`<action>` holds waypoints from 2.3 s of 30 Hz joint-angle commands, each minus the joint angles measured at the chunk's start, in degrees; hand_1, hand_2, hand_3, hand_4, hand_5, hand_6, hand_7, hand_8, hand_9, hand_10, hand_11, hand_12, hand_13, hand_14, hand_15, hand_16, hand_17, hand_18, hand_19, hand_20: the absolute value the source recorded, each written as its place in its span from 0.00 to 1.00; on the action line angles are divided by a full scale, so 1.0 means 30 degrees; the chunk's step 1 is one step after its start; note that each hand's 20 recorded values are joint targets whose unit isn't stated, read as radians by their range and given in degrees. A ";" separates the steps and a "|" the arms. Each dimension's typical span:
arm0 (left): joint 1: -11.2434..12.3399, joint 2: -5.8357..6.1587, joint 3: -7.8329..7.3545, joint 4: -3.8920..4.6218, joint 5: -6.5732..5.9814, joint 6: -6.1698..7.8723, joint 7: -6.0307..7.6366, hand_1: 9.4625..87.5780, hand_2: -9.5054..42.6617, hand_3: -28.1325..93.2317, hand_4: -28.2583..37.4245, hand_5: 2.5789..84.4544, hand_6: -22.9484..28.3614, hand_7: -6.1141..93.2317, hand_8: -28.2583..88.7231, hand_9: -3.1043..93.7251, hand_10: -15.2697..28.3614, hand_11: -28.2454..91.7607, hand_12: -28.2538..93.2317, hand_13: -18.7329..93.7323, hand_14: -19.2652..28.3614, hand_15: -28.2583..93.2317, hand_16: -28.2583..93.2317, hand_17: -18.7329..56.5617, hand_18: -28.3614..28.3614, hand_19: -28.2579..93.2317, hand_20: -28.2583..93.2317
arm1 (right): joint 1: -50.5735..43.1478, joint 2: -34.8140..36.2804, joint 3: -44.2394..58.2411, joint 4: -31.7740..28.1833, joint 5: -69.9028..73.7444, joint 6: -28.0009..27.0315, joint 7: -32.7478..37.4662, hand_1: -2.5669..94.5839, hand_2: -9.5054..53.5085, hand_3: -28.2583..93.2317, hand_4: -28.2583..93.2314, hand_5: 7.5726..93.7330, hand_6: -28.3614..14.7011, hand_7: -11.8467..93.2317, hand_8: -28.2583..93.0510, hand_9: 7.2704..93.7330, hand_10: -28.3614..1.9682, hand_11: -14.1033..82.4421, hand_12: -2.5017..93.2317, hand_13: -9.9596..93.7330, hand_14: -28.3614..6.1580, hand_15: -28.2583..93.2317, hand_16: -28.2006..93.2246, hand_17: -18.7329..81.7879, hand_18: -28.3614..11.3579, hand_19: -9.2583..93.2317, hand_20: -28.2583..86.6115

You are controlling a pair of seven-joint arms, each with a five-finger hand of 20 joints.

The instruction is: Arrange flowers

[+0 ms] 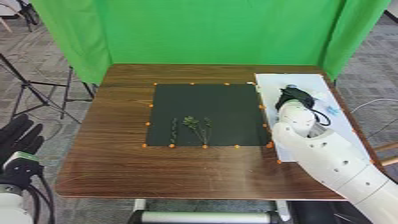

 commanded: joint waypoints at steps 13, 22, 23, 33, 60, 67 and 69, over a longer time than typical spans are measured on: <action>0.0870 0.0165 0.0003 -0.0079 -0.0582 -0.0090 0.0529 0.17 0.46 0.82 0.00 0.47 0.62 0.31 0.12 0.36 0.70 0.48 0.31 0.35 0.74 0.64 0.14 0.15 0.74 0.52 0.31 | -0.6583 0.2966 0.4361 -0.6506 -0.0589 0.8691 -0.3749 0.59 0.00 0.87 0.00 0.82 0.63 0.49 0.44 0.77 0.47 0.56 0.70 0.76 0.40 0.84 0.62 0.50 0.00 0.84 0.72; 0.0433 -0.0142 0.0039 0.0018 0.0060 -0.0250 -0.0185 0.17 0.46 0.82 0.00 0.47 0.62 0.31 0.12 0.36 0.70 0.48 0.31 0.35 0.74 0.64 0.14 0.15 0.74 0.52 0.31 | -0.7590 0.1308 0.4153 -0.9739 0.1788 0.8974 -0.2450 0.58 0.00 0.87 0.00 0.82 0.63 0.50 0.44 0.78 0.47 0.55 0.70 0.77 0.40 0.84 0.62 0.50 0.00 0.84 0.72; 0.0406 -0.0129 0.0067 0.0029 0.0089 -0.0256 -0.0248 0.17 0.46 0.82 0.00 0.47 0.62 0.31 0.12 0.36 0.70 0.48 0.31 0.35 0.74 0.64 0.14 0.15 0.74 0.52 0.31 | -0.7732 0.0964 0.4202 -0.9871 0.1805 0.8867 -0.2435 0.58 0.00 0.87 0.00 0.82 0.63 0.50 0.44 0.78 0.47 0.55 0.70 0.77 0.39 0.84 0.62 0.50 0.00 0.84 0.72; -0.0010 0.0025 0.0331 0.0232 0.0294 -0.0480 -0.0598 0.17 0.46 0.82 0.00 0.47 0.62 0.31 0.12 0.36 0.70 0.48 0.31 0.35 0.74 0.64 0.14 0.15 0.74 0.52 0.31 | -0.8158 -0.2172 0.2234 -0.8972 0.1167 0.8867 -0.1314 0.58 0.00 0.87 0.01 0.82 0.62 0.50 0.44 0.78 0.47 0.56 0.70 0.77 0.38 0.85 0.61 0.51 0.00 0.85 0.72; 0.0298 -0.0156 0.0184 0.0173 -0.0096 -0.0269 -0.0344 0.17 0.46 0.82 0.00 0.47 0.62 0.31 0.12 0.36 0.70 0.49 0.31 0.35 0.74 0.64 0.14 0.15 0.74 0.52 0.31 | -0.8009 -0.1897 0.0867 -0.6466 -0.2141 0.7048 0.0102 0.58 0.00 0.85 0.01 0.83 0.61 0.49 0.43 0.78 0.52 0.58 0.68 0.77 0.38 0.85 0.60 0.51 0.00 0.86 0.70; 0.0409 -0.0175 0.0146 0.0110 -0.0225 -0.0099 -0.0158 0.17 0.47 0.82 0.00 0.47 0.62 0.31 0.12 0.36 0.70 0.48 0.31 0.35 0.74 0.64 0.14 0.15 0.74 0.52 0.31 | -0.8543 -0.1795 0.1369 -0.7147 -0.1124 0.6383 -0.0457 0.53 0.00 0.83 0.01 0.78 0.59 0.49 0.39 0.76 0.45 0.63 0.58 0.76 0.36 0.85 0.60 0.49 0.00 0.86 0.69; 0.0413 -0.0140 0.0224 0.0106 -0.0179 0.0112 -0.0007 0.17 0.46 0.82 0.00 0.46 0.62 0.31 0.12 0.36 0.70 0.48 0.31 0.35 0.74 0.64 0.14 0.15 0.74 0.52 0.31 | -0.8672 -0.1773 0.1552 -0.7302 -0.1056 0.6374 -0.0504 0.52 0.00 0.83 0.01 0.77 0.59 0.49 0.38 0.75 0.43 0.64 0.55 0.76 0.35 0.85 0.59 0.49 0.00 0.86 0.69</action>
